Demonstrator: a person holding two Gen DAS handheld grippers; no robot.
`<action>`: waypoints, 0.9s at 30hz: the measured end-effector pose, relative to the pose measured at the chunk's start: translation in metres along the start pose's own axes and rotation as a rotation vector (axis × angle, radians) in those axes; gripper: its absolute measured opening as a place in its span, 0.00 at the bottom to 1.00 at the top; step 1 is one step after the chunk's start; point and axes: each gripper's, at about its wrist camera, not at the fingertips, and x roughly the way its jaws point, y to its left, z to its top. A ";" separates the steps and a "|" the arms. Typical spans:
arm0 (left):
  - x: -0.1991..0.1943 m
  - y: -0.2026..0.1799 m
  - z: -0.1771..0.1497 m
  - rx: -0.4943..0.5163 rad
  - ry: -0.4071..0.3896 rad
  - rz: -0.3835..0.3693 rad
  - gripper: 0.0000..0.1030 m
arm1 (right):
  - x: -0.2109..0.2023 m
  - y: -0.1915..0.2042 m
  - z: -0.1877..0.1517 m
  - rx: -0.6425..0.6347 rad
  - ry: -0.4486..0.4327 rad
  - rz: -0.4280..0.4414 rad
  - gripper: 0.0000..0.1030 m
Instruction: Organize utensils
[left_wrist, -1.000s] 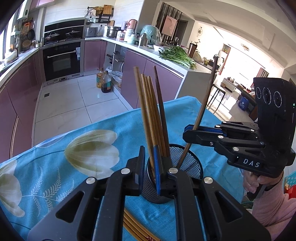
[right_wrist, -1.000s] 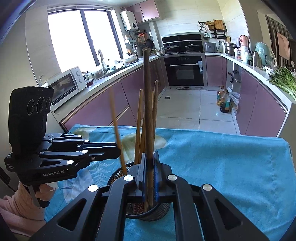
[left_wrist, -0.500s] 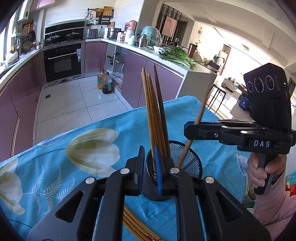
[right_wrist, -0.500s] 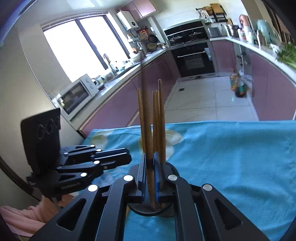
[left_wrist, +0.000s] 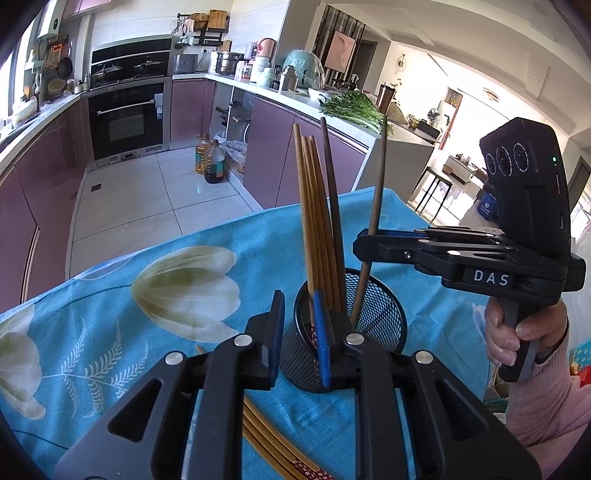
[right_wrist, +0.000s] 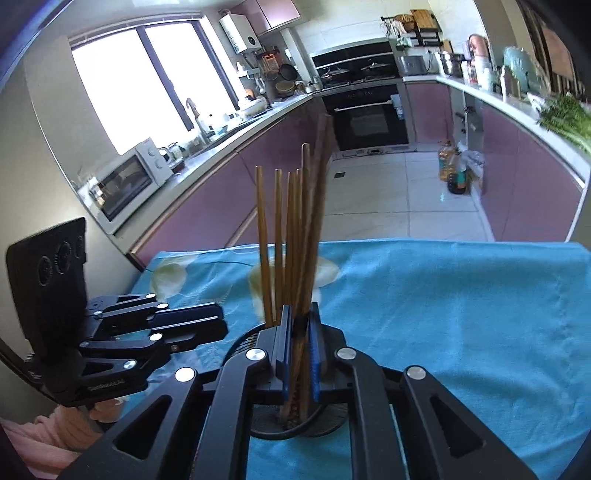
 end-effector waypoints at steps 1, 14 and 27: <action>0.000 0.001 0.000 -0.002 0.001 0.000 0.17 | 0.001 0.000 0.000 -0.001 -0.006 -0.008 0.14; 0.002 0.005 -0.010 -0.022 0.008 -0.005 0.19 | -0.009 0.028 -0.008 -0.156 -0.156 -0.086 0.18; -0.001 0.015 -0.023 -0.055 0.007 -0.009 0.21 | -0.016 0.009 -0.026 -0.063 -0.154 -0.063 0.25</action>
